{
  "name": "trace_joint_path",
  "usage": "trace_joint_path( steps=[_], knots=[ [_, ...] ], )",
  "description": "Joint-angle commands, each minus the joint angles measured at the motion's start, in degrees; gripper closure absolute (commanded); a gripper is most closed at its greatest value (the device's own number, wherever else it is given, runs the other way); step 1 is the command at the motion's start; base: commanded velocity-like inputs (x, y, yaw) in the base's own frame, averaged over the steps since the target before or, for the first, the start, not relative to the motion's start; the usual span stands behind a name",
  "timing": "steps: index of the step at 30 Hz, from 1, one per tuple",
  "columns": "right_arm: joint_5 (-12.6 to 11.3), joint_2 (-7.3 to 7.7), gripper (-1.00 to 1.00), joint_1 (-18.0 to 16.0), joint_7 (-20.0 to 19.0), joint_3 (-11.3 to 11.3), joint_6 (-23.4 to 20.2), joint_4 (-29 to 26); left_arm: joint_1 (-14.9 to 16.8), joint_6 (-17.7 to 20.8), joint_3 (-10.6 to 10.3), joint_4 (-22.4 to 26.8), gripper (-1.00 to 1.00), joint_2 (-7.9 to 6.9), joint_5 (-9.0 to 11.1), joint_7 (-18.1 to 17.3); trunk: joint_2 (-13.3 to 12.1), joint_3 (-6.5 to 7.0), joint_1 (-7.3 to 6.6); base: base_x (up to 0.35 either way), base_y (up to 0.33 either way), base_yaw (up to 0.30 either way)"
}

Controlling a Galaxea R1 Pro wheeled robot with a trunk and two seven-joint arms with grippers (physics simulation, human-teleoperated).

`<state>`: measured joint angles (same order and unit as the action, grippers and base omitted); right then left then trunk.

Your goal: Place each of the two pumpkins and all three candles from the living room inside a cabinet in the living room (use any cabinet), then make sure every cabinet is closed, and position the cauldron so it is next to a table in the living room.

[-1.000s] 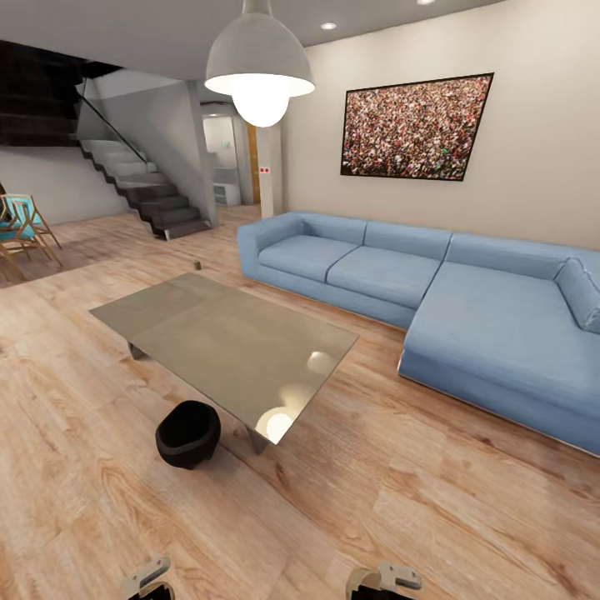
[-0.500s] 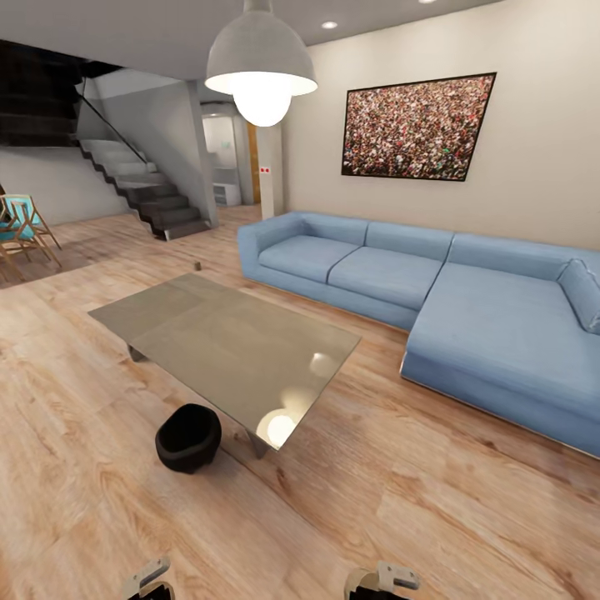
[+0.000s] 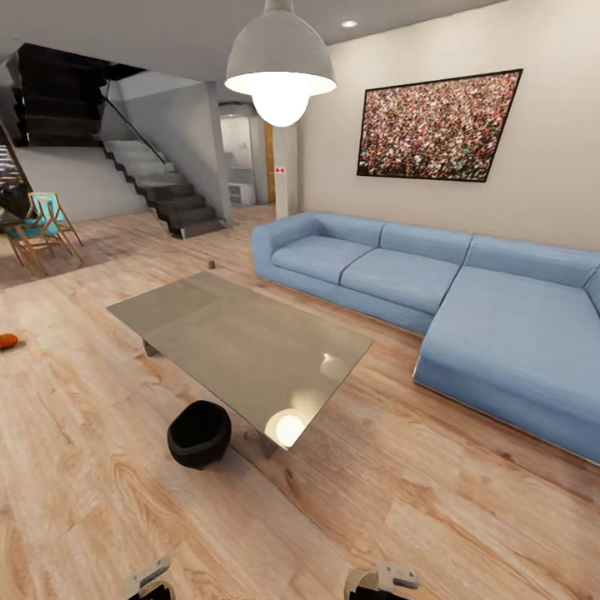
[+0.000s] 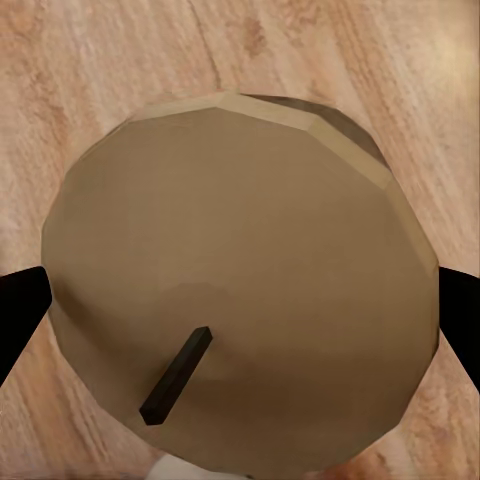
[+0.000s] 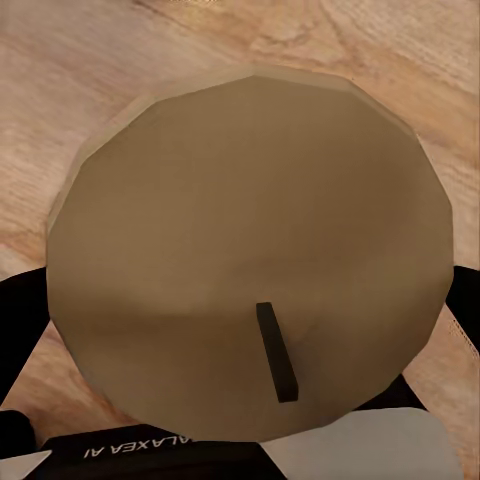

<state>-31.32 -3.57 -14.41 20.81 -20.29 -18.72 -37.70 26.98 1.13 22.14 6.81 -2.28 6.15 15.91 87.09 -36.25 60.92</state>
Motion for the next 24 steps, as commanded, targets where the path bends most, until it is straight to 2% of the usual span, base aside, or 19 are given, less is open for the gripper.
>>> trace_joint_path(
  steps=[1, 8, 24],
  knots=[
    [0.0, -0.01, 1.00, 0.0, 0.0, 0.0, 0.0, 0.0, 0.0, 0.0, 0.0, 0.0, 1.00, 0.03, 0.0, 0.0, 0.0, 0.00, 0.00, 0.000, -0.253, 0.288],
    [0.0, -0.05, 1.00, 0.0, 0.0, 0.0, 0.0, 0.0, 0.0, 0.0, 0.0, 0.0, 1.00, 0.23, 0.0, 0.0, 0.0, 0.00, 0.00, 0.000, -0.202, 0.291],
    [0.0, -0.03, 1.00, 0.0, 0.0, -0.8, 0.9, 0.0, 0.0, 0.0, 0.0, 0.0, 1.00, 0.26, 0.1, 0.0, 0.0, 0.00, 0.00, 0.000, -0.008, 0.279]
  ],
)
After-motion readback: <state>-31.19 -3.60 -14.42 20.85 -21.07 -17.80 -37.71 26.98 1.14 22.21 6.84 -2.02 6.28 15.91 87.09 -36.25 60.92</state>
